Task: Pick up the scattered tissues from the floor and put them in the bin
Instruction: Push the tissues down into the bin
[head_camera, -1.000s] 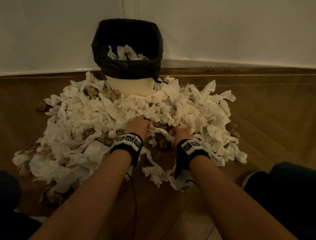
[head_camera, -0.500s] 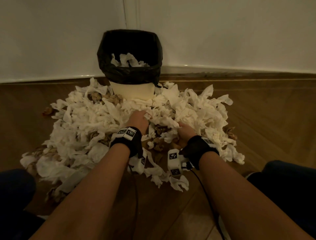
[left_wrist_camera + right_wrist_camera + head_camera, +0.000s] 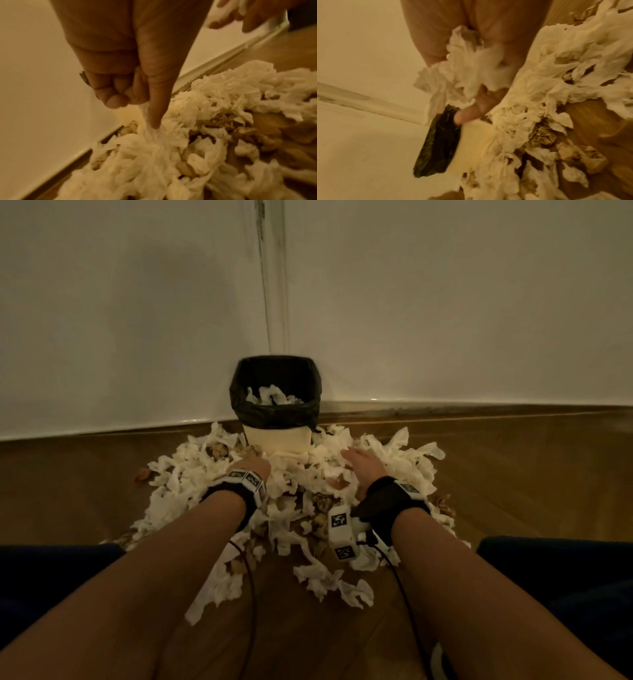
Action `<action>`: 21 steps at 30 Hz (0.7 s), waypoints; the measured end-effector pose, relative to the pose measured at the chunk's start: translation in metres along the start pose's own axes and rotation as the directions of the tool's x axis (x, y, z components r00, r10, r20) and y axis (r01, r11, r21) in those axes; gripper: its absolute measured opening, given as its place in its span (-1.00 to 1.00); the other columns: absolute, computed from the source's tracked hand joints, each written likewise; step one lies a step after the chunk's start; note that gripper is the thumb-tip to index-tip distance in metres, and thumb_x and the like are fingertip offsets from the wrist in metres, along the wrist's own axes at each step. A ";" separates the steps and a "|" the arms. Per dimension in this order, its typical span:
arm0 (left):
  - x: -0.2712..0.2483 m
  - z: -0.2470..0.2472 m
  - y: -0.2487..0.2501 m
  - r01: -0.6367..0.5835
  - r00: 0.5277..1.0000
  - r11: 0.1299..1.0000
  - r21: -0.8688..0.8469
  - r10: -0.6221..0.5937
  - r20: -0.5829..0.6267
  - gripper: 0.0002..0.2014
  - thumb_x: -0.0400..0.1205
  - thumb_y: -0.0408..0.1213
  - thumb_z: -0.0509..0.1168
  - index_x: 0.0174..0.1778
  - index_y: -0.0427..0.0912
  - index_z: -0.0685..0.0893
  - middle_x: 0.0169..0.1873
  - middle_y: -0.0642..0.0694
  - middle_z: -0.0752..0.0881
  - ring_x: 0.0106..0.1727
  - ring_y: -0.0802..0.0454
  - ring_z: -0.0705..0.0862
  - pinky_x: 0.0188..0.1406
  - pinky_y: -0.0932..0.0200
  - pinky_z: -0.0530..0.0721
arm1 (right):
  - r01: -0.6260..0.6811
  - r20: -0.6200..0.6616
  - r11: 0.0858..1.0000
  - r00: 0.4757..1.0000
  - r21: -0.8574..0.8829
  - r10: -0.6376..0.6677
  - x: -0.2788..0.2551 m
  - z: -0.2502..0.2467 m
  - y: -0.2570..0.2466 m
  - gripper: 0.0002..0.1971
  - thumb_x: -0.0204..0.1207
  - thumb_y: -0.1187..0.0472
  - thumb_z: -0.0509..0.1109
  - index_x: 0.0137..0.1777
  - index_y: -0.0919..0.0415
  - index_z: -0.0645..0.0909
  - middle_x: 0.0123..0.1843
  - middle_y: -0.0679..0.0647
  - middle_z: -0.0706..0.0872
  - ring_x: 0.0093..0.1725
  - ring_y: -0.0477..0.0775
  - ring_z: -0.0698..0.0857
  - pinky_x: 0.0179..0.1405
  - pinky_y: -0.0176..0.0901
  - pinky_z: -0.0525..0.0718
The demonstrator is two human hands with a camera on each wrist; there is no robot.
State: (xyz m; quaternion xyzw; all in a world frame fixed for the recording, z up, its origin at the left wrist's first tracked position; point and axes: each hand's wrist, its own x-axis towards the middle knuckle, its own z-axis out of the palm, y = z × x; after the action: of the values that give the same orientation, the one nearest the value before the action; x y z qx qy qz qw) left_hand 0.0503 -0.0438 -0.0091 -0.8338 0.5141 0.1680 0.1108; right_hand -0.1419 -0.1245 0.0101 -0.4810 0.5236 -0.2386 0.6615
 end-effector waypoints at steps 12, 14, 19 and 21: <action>-0.068 -0.124 0.007 0.013 0.966 1.000 -0.021 -0.018 -0.258 -0.42 0.65 0.21 0.03 0.32 -0.20 0.53 0.22 -0.18 0.62 0.17 -0.14 0.62 0.06 0.02 0.56 | 0.267 0.058 0.960 0.961 0.085 -0.272 -0.082 0.015 -0.115 -0.72 0.62 0.42 0.13 0.01 0.28 0.71 0.00 0.26 0.71 -0.25 0.12 0.66 -0.34 -0.19 0.69; -0.088 -0.153 0.006 -0.028 0.944 0.996 -0.084 -0.002 -0.329 -0.28 0.53 0.28 0.22 0.39 -0.24 0.44 0.28 -0.24 0.54 0.20 -0.18 0.59 0.07 0.02 0.57 | 0.329 0.030 0.940 0.942 0.091 -0.333 -0.098 0.014 -0.142 -0.76 0.63 0.26 0.23 0.15 0.30 0.67 -0.07 0.10 0.70 -0.19 0.02 0.64 -0.21 -0.22 0.67; -0.134 -0.218 -0.001 -0.284 0.858 0.850 -0.444 0.018 -0.514 -0.73 0.61 -0.27 0.31 0.13 -0.37 0.56 0.13 -0.37 0.63 0.12 -0.25 0.66 0.08 -0.09 0.67 | 0.309 0.152 0.920 0.924 0.243 -0.350 -0.147 0.000 -0.209 -0.86 0.62 0.12 0.31 0.00 0.20 0.52 -0.13 0.15 0.50 -0.39 0.07 0.45 -0.56 -0.25 0.49; -0.149 -0.234 -0.004 -0.439 0.833 0.584 -0.682 -0.019 -0.553 -0.96 0.64 -0.39 0.23 -0.05 -0.29 0.54 0.11 -0.37 0.67 0.08 -0.20 0.71 0.05 -0.15 0.71 | 0.286 0.238 0.925 0.908 0.250 -0.345 -0.165 -0.010 -0.229 -0.90 0.64 0.21 0.18 -0.09 0.20 0.43 -0.14 0.15 0.46 -0.40 0.08 0.38 -0.53 -0.23 0.41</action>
State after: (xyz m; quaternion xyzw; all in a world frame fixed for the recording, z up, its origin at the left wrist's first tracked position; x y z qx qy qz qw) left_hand 0.0307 -0.0039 0.2648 -0.7385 0.4955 0.1643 -0.4267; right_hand -0.1640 -0.0908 0.2898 -0.5161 0.3123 -0.3267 0.7276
